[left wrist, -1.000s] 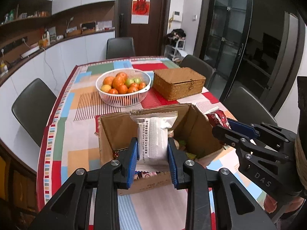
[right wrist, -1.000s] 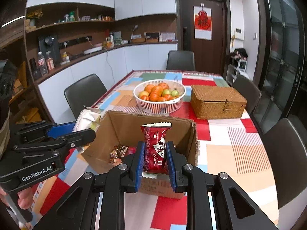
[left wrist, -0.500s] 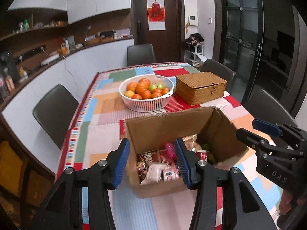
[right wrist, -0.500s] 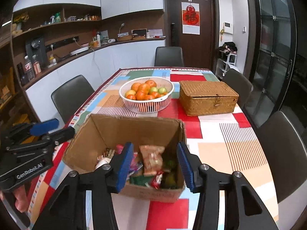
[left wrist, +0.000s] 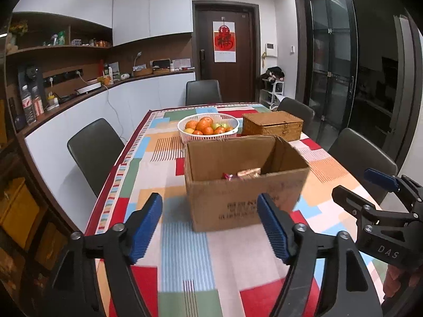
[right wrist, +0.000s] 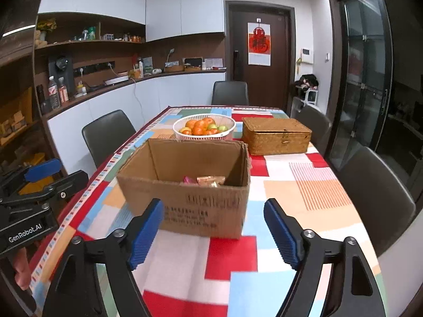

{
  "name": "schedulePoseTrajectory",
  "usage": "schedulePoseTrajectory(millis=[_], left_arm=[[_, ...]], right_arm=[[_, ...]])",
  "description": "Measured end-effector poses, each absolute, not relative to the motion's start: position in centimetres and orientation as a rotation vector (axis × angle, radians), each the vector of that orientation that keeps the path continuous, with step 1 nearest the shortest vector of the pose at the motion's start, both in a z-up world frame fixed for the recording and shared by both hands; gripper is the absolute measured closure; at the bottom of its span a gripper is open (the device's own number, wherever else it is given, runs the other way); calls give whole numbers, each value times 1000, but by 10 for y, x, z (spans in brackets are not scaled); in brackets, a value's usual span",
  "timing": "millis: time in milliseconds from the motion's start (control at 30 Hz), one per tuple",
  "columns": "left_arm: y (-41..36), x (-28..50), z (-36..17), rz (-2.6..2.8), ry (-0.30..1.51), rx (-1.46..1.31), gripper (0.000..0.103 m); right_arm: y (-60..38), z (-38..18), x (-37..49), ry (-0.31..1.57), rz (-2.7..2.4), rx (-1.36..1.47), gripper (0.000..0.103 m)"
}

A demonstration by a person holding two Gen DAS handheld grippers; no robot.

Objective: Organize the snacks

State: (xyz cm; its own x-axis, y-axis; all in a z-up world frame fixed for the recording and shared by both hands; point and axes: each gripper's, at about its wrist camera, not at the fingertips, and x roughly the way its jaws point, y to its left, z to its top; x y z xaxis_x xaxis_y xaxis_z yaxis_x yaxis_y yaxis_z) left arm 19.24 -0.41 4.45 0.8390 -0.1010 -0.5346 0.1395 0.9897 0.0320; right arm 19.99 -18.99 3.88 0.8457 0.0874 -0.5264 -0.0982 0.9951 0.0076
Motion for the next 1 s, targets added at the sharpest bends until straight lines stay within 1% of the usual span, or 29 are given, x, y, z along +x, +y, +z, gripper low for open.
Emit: schedulePoseTrajectory(millis=[100, 333, 667, 1000], left_arm=[[-3, 169, 42, -115, 549, 66, 19], [0, 128, 43, -101, 521, 55, 8], [1, 93, 55, -95, 464, 63, 0], [-4, 74, 66, -87, 419, 91, 0]], right_arm=[[-189, 39, 172, 528, 82, -36, 18], [-185, 37, 122, 510, 61, -68, 15], [-182, 45, 81, 471, 67, -44, 15], [-189, 57, 56, 437, 52, -34, 15]])
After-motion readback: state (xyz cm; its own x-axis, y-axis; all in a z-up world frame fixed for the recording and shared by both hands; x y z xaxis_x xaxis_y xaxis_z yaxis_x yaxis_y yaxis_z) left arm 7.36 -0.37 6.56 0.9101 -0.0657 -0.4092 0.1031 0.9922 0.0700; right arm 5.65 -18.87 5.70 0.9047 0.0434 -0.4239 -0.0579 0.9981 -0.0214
